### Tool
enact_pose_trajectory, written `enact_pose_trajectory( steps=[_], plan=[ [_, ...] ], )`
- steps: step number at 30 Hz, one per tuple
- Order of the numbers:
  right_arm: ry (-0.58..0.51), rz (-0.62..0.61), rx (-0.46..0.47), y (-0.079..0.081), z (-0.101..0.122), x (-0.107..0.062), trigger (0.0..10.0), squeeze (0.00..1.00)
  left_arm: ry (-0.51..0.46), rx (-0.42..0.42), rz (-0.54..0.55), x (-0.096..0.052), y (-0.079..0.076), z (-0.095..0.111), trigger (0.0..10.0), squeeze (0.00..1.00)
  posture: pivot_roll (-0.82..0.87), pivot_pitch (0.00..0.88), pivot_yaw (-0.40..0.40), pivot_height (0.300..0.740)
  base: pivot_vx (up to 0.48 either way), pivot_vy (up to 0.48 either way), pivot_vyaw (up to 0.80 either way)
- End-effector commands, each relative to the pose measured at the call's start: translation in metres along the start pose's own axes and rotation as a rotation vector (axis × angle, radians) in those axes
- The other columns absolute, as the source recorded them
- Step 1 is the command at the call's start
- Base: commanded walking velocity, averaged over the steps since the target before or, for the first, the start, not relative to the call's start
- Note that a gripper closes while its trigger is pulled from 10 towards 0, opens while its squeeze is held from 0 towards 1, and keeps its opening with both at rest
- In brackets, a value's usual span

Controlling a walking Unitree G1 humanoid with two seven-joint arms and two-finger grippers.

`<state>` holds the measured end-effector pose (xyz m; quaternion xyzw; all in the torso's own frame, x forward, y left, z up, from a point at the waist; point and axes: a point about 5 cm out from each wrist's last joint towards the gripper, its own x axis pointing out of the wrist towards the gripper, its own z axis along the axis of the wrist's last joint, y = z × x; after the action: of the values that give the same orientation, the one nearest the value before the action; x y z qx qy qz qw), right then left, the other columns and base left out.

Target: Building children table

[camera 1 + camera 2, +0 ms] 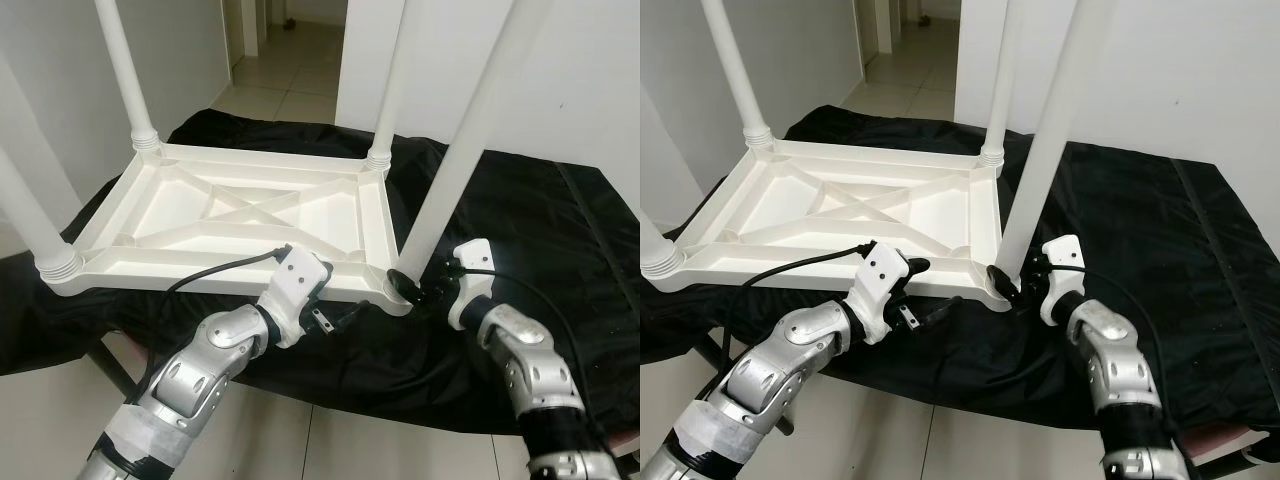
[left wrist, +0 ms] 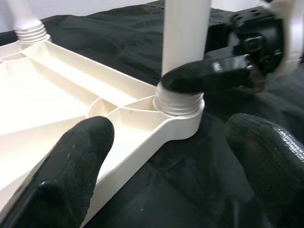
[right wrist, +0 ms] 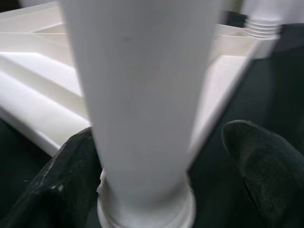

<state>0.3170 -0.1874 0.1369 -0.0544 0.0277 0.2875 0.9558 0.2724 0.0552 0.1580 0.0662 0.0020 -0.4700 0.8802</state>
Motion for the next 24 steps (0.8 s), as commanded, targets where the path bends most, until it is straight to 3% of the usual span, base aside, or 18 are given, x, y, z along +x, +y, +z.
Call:
enact_pose_trajectory(
  steps=[1, 7, 14, 16, 24],
  plan=[
    [0.013, 0.037, 0.002, 0.001, -0.003, 0.003, 10.0, 0.0, 0.004, 0.011, -0.085, 0.001, -0.004, 0.002, 10.0, 0.0, -0.02, 0.0, -0.058, 0.74, 0.0, 0.0, 0.0],
    [-0.009, 0.129, -0.036, 0.002, 0.012, 0.024, 10.0, 0.0, 0.008, 0.004, -0.098, 0.002, -0.007, 0.001, 10.0, 0.0, -0.01, 0.0, -0.059, 0.74, 0.0, 0.0, 0.0],
    [-0.005, 0.167, -0.05, 0.002, 0.014, 0.03, 10.0, 0.0, 0.01, 0.0, -0.111, 0.002, -0.009, 0.002, 10.0, 0.0, 0.0, 0.0, -0.059, 0.74, 0.0, 0.0, 0.0],
    [0.008, 0.2, -0.043, 0.001, 0.011, 0.032, 0.0, 0.0, 0.033, 0.006, -0.138, 0.001, -0.012, -0.002, 10.0, 0.0, 0.0, 0.0, -0.067, 0.74, 0.0, 0.0, 0.0],
    [0.028, 0.209, -0.023, -0.002, 0.004, 0.027, 0.0, 0.0, 0.045, 0.007, -0.148, 0.0, -0.015, -0.005, 10.0, 0.0, -0.01, 0.0, -0.067, 0.74, 0.0, 0.0, 0.0]
  ],
)
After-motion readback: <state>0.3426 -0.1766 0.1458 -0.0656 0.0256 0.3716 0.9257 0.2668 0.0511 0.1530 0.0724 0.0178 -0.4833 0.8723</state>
